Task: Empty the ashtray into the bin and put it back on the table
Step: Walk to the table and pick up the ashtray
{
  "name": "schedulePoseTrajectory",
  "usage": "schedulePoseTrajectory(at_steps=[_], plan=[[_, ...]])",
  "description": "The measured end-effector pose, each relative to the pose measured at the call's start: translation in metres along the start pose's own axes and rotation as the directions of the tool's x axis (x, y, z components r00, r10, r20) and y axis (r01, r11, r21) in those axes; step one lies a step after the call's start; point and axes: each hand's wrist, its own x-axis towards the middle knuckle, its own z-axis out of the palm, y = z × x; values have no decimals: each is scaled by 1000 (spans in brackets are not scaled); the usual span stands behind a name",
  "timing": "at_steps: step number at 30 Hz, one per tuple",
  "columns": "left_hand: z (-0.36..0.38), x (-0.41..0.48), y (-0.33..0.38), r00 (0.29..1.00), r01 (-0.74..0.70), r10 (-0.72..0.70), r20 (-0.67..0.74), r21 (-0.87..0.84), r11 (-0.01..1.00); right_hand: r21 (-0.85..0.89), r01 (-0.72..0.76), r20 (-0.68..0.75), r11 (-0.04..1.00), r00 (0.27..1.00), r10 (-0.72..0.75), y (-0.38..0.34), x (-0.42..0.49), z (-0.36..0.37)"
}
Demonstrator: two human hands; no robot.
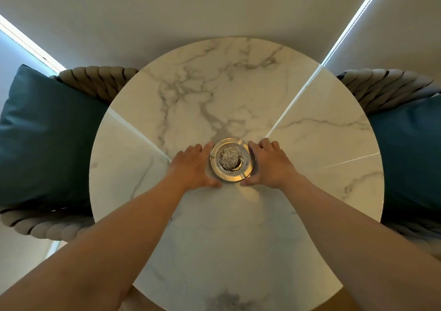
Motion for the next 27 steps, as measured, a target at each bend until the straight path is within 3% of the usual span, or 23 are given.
schedulePoseTrajectory(at_steps=[27], plan=[[6, 4, 6, 998, 14, -15, -66, -15, 1000, -21, 20, -39, 1000, 999, -21, -4, -1, 0]])
